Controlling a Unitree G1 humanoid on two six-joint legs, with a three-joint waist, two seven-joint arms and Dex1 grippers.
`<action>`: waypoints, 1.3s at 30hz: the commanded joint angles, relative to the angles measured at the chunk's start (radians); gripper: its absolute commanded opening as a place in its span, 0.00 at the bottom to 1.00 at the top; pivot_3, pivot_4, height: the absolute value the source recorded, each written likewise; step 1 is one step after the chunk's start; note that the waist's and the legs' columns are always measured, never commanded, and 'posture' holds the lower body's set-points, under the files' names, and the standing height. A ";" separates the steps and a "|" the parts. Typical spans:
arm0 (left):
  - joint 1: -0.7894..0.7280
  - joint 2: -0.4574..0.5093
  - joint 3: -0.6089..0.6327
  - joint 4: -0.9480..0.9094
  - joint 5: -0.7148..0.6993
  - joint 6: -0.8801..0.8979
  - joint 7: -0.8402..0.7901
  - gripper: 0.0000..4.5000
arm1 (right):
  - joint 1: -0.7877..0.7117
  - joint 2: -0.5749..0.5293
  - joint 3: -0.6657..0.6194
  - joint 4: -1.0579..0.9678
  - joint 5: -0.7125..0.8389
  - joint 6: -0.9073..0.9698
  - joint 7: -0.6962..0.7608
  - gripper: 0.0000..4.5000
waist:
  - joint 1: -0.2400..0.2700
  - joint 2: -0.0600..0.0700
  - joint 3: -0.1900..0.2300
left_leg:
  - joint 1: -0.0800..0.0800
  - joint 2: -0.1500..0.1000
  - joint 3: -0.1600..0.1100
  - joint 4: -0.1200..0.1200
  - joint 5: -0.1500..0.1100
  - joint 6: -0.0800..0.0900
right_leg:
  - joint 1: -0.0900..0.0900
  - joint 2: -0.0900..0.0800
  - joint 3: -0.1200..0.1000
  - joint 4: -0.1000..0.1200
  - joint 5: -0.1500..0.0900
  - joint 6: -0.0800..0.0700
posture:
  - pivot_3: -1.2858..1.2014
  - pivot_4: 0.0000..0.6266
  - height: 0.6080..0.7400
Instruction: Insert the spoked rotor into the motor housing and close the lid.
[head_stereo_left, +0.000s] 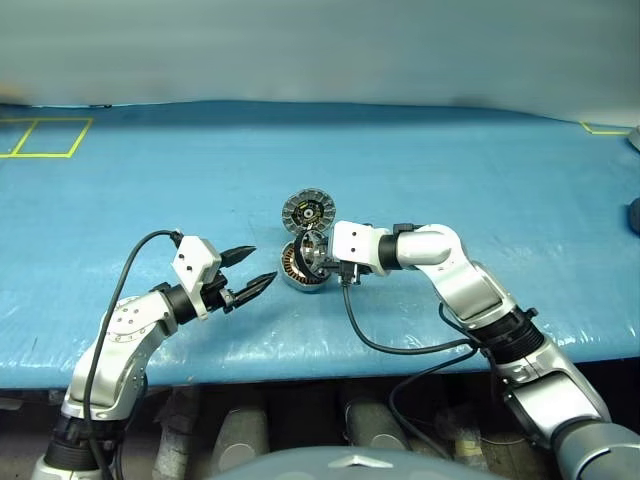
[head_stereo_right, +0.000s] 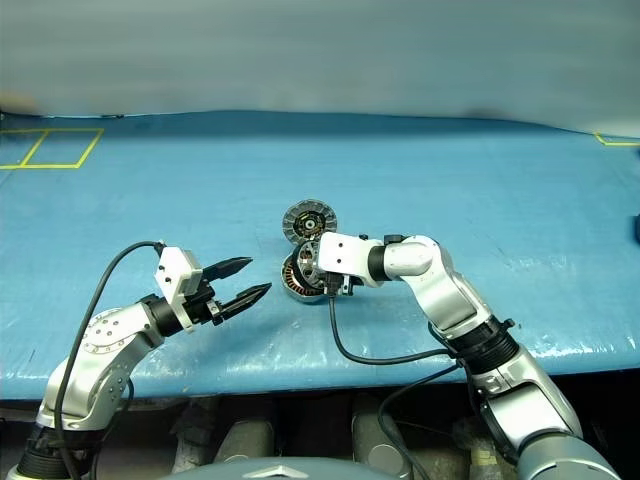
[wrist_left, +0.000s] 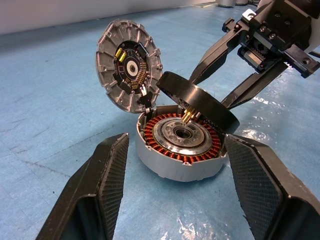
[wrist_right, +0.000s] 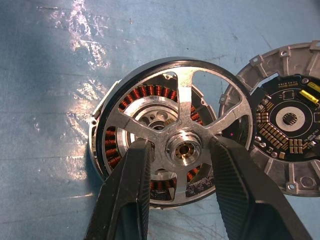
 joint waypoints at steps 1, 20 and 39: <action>-0.003 0.002 0.006 -0.024 -0.004 -0.011 -0.001 0.73 | -0.007 0.002 0.018 0.014 -0.021 -0.023 0.001 0.32 | -0.001 0.000 0.000 | 0.000 0.000 0.000 0.000 0.000 0.000 | 0.000 0.000 0.000 0.000 0.000 0.000 | 0.52 0.24 1.00; 0.001 -0.003 0.014 -0.021 -0.009 -0.017 0.000 0.73 | 0.037 0.098 -0.130 -0.081 0.180 0.081 -0.039 0.61 | -0.001 0.000 0.000 | 0.000 0.000 0.000 -0.001 0.000 0.000 | 0.000 0.000 0.000 0.000 0.000 0.000 | 0.52 0.24 1.00; 0.045 -0.023 -0.012 0.040 -0.009 -0.021 -0.027 0.73 | 0.157 0.322 -0.138 0.079 0.184 0.117 -0.327 0.01 | -0.007 0.000 0.000 | 0.000 0.000 0.000 -0.001 0.000 0.000 | -0.001 0.000 0.000 0.000 0.000 0.000 | 0.52 0.24 1.00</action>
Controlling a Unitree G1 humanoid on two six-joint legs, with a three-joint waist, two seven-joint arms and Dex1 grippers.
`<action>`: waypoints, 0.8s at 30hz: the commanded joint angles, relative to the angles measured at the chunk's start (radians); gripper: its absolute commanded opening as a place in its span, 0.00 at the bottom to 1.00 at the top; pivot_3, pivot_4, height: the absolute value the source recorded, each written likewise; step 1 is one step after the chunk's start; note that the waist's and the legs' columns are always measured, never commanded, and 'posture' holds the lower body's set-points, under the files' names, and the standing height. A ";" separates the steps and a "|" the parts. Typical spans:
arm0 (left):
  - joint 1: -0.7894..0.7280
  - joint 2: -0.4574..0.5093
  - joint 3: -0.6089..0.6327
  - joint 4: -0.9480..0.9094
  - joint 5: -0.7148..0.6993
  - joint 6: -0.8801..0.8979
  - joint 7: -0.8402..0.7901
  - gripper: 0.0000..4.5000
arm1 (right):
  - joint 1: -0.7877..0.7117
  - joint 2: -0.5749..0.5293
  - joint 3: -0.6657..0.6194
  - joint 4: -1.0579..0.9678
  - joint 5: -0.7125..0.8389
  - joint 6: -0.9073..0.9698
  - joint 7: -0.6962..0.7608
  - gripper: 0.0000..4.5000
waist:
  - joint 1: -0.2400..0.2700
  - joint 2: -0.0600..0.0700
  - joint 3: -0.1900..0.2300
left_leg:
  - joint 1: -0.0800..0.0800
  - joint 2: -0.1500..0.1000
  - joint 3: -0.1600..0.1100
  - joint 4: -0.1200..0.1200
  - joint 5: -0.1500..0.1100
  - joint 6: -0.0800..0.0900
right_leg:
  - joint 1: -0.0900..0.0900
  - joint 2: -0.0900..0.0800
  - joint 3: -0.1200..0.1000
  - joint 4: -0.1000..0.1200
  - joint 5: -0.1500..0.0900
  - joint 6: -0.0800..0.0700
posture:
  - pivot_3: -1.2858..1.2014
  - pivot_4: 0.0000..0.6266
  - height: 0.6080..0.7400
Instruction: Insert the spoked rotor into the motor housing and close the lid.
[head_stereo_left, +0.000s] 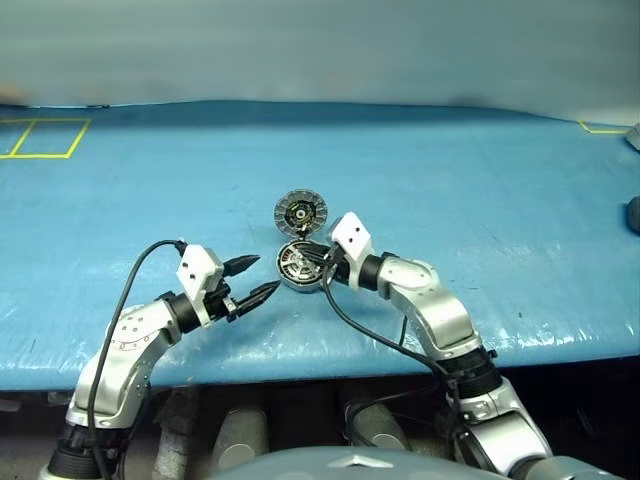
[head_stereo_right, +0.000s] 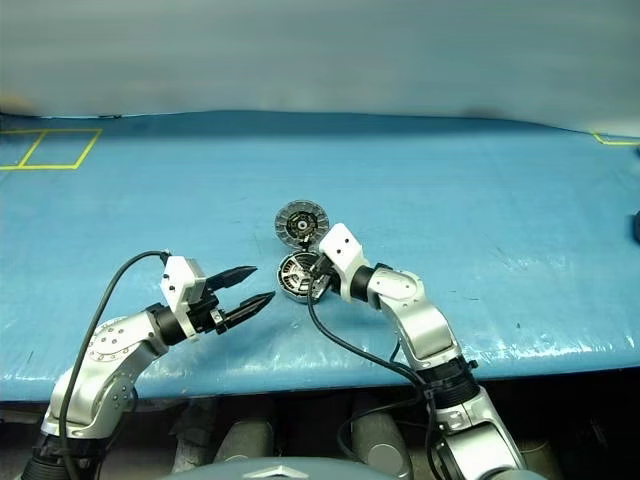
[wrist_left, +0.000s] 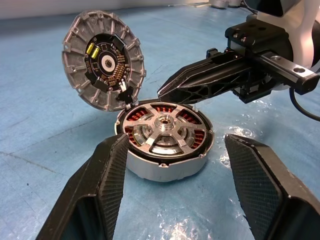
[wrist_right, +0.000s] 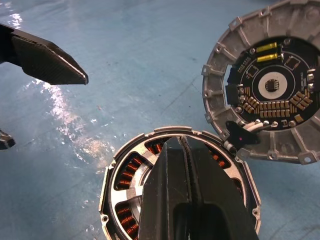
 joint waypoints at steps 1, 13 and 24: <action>0.003 -0.004 0.000 0.005 -0.005 -0.017 -0.012 0.73 | -0.035 0.010 0.027 0.062 -0.045 -0.057 -0.032 0.01 | -0.001 0.000 0.000 | 0.000 0.000 0.000 0.000 0.000 0.000 | 0.000 0.000 0.000 0.000 0.000 0.000 | 0.52 0.24 1.00; 0.018 -0.009 -0.005 0.000 -0.002 -0.026 -0.005 0.73 | -0.035 -0.035 0.171 0.212 -0.212 -0.108 -0.055 0.01 | -0.003 -0.001 -0.005 | 0.005 0.000 0.001 0.000 0.000 0.000 | 0.004 0.000 0.000 0.000 -0.001 0.002 | 0.52 0.24 1.00; -0.004 -0.007 -0.003 0.013 0.005 -0.039 -0.003 0.73 | -0.014 0.065 -0.024 0.013 0.002 -0.152 -0.059 0.01 | -0.001 -0.002 -0.006 | 0.001 0.000 0.001 -0.001 0.000 0.000 | 0.000 0.000 0.000 0.000 0.000 0.000 | 0.52 0.24 1.00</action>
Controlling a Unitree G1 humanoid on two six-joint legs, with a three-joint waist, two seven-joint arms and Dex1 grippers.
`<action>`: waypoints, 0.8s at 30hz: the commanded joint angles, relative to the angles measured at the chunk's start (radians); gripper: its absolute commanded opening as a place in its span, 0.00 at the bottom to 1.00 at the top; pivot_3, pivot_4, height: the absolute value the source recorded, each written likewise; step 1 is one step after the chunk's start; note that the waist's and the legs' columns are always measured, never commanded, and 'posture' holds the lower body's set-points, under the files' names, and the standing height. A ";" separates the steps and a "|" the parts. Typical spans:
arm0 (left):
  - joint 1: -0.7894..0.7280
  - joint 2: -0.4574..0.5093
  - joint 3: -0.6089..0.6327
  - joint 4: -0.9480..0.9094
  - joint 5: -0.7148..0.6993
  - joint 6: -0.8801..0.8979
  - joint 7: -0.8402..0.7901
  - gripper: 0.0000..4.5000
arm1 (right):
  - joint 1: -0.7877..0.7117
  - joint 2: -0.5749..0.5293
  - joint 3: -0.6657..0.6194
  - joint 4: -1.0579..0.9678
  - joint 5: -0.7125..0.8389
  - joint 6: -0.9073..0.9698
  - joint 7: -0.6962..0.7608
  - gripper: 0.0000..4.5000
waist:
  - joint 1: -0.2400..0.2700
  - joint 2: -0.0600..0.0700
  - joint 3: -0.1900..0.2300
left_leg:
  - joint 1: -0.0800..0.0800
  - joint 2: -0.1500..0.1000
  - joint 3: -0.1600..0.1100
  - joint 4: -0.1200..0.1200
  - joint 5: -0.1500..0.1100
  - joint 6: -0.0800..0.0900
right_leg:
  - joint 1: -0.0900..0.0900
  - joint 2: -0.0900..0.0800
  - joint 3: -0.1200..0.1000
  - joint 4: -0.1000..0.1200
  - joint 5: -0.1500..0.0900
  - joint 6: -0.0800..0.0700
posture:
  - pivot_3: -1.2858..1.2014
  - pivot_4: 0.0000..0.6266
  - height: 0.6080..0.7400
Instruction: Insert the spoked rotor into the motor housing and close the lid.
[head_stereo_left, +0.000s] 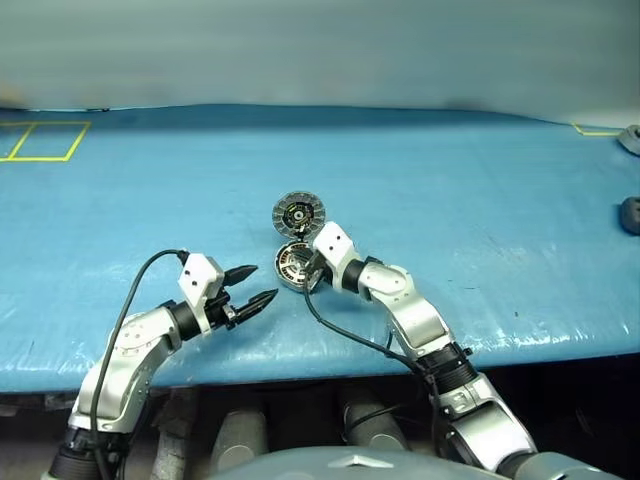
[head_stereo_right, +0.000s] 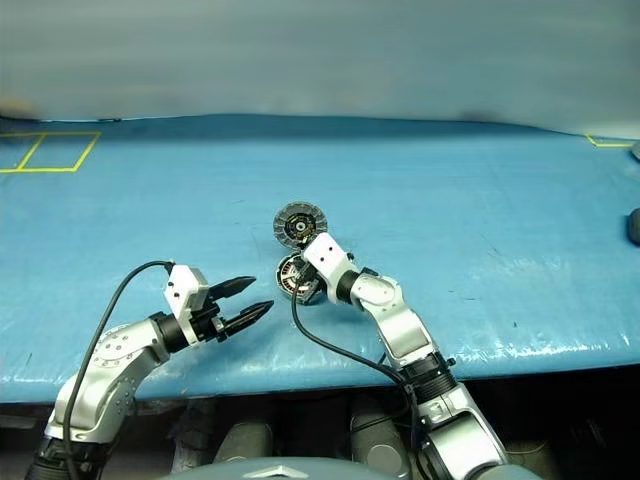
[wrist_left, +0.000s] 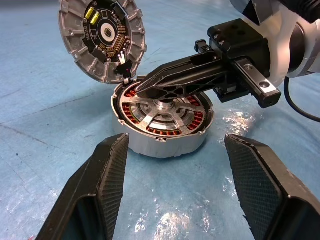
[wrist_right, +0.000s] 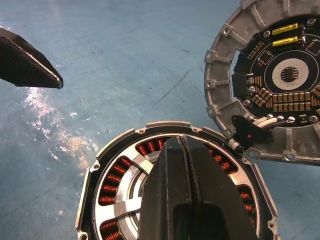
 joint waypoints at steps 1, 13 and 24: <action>-0.015 -0.004 0.011 0.000 -0.002 -0.021 -0.004 0.73 | -0.020 0.011 -0.056 -0.119 0.061 0.002 0.001 0.01 | 0.000 0.000 0.000 | 0.000 0.000 0.000 0.000 0.000 0.000 | -0.001 0.000 0.000 0.000 0.000 0.000 | 0.52 0.24 1.00; -0.031 -0.003 0.015 0.009 -0.004 -0.022 -0.003 0.73 | 0.021 -0.068 0.047 -0.099 -0.001 0.032 0.035 0.01 | 0.000 0.000 0.000 | -0.001 0.000 0.000 -0.004 0.000 0.000 | -0.001 0.000 0.000 -0.002 -0.001 -0.001 | 0.52 0.24 1.00; -0.031 -0.001 0.021 0.004 -0.007 -0.011 0.008 0.73 | 0.042 -0.083 0.093 -0.010 -0.077 0.024 0.011 0.01 | -0.001 -0.001 0.000 | 0.001 0.000 0.000 -0.004 0.000 0.000 | 0.000 0.000 0.000 -0.002 -0.001 -0.001 | 0.52 0.24 1.00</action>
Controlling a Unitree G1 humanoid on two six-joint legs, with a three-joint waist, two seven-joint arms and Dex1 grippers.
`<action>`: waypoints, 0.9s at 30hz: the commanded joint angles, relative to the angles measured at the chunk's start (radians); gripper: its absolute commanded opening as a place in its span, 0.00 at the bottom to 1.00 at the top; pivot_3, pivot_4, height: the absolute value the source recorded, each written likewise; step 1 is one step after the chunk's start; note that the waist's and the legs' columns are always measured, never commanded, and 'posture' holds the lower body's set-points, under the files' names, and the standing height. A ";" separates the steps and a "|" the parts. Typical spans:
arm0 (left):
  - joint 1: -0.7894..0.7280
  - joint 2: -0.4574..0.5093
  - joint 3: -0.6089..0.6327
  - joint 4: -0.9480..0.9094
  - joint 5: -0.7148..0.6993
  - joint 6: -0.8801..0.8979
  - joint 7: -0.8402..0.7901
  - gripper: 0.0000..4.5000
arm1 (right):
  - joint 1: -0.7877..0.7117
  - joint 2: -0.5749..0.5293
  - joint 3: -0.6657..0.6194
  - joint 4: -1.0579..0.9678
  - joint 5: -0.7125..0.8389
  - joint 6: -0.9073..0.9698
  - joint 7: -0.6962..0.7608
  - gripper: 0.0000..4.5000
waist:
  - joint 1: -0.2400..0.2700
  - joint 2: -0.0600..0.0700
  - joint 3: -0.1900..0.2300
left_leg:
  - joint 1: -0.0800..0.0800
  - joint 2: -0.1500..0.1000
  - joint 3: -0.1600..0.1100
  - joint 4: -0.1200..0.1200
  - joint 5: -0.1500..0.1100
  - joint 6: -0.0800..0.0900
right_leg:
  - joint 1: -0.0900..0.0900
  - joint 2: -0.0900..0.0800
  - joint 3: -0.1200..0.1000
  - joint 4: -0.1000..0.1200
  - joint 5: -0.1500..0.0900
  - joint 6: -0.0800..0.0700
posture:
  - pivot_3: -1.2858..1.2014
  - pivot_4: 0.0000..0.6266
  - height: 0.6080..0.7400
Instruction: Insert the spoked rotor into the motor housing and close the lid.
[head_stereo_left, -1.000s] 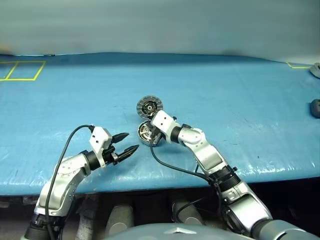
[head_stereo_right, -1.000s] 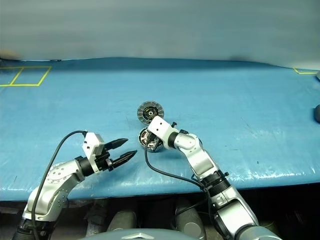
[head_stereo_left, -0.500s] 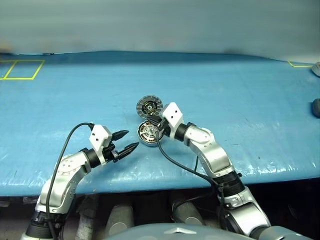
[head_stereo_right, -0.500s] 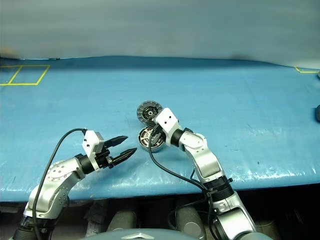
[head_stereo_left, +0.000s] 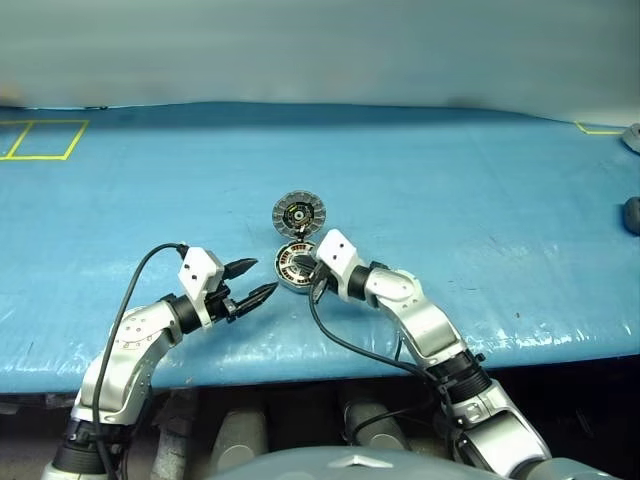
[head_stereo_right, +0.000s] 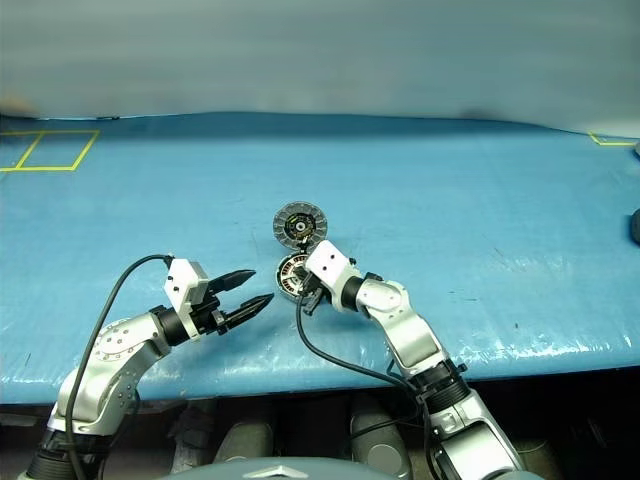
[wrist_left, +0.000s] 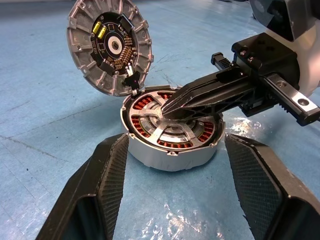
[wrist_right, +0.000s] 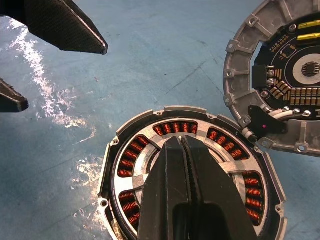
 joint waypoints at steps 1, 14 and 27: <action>-0.008 0.001 0.020 -0.019 -0.006 -0.008 0.005 0.73 | 0.028 0.014 -0.015 0.041 0.024 0.038 0.002 0.01 | 0.000 0.000 0.000 | 0.001 0.000 0.000 0.000 0.000 0.000 | 0.001 0.000 0.000 0.000 0.000 0.000 | 0.52 0.24 1.00; 0.009 -0.047 0.047 -0.023 -0.016 -0.019 0.057 0.73 | 0.081 -0.021 -0.304 -0.132 0.177 0.068 -0.104 0.01 | 0.002 0.000 0.001 | -0.001 0.000 0.000 0.000 0.000 0.000 | -0.001 0.000 0.000 0.000 -0.001 0.002 | 0.52 0.24 1.00; 0.028 -0.057 0.065 -0.044 -0.028 -0.011 0.063 0.73 | -0.409 -0.014 -0.245 0.549 0.054 -0.148 -0.032 0.01 | -0.012 0.000 0.001 | -0.001 0.000 0.001 -0.002 0.000 0.000 | -0.001 0.000 0.001 -0.001 0.001 0.000 | 0.52 0.24 1.00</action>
